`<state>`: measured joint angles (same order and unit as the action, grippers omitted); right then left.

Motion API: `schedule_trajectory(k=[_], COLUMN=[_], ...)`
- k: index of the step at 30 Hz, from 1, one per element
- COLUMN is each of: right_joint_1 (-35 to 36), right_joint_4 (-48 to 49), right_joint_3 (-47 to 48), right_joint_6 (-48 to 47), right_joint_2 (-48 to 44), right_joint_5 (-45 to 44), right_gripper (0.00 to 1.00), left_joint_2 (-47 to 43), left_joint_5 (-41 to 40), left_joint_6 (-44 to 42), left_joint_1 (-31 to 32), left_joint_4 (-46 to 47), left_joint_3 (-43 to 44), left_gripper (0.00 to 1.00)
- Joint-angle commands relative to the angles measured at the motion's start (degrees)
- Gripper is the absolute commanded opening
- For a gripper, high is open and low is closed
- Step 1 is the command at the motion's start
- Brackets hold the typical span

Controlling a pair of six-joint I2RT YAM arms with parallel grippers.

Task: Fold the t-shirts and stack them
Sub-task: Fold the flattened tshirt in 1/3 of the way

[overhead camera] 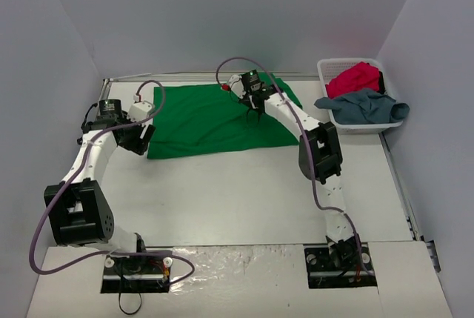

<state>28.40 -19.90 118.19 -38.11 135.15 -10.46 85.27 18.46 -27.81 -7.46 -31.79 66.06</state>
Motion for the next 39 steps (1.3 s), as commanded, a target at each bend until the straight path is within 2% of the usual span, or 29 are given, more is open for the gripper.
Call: schedule_trajectory(k=[1,4,9,13,19,24,31,39], right_joint_1=[-0.9,-2.5,-5.7,-7.9,-10.2,-11.7,-13.7,-14.9], right_joint_4=[1.9,2.0,0.7,-4.5,-8.5,-8.8,-10.0,-10.2], right_joint_3=[-3.5,-9.4,-23.3,-31.1,-39.2,-41.2,-39.7,-38.9], right_joint_6=[0.8,1.0,1.0,1.5,4.3,5.1,5.6,5.7], right_joint_2=[-10.9,-16.3,-26.9,-32.6,-37.6,-38.6,-36.5,-34.7], right_joint_5=[-3.4,-0.8,4.6,8.6,13.0,14.8,14.9,15.0], right_gripper=[0.16,0.31,0.39,0.37,0.35,0.35,0.34,0.33], left_joint_2=[-4.0,-6.4,-9.0,-9.3,-6.4,-3.0,2.4,7.4], left_joint_5=[-0.2,-1.6,-5.3,-8.0,-10.5,-12.2,-11.0,-11.0], left_joint_6=[-3.2,-5.7,-9.5,-11.6,-14.9,-16.3,-16.7,-16.8], left_joint_1=[1.0,2.2,6.1,9.7,9.8,9.8,9.8,9.7], left_joint_4=[-0.6,0.6,1.4,5.4,11.7,16.9,17.9,19.2], left_joint_3=[-3.0,-6.5,-10.8,-14.6,-17.4,-18.2,-15.9,-13.9], left_gripper=[0.68,0.68,0.69,0.69,0.69,0.69,0.67,0.55])
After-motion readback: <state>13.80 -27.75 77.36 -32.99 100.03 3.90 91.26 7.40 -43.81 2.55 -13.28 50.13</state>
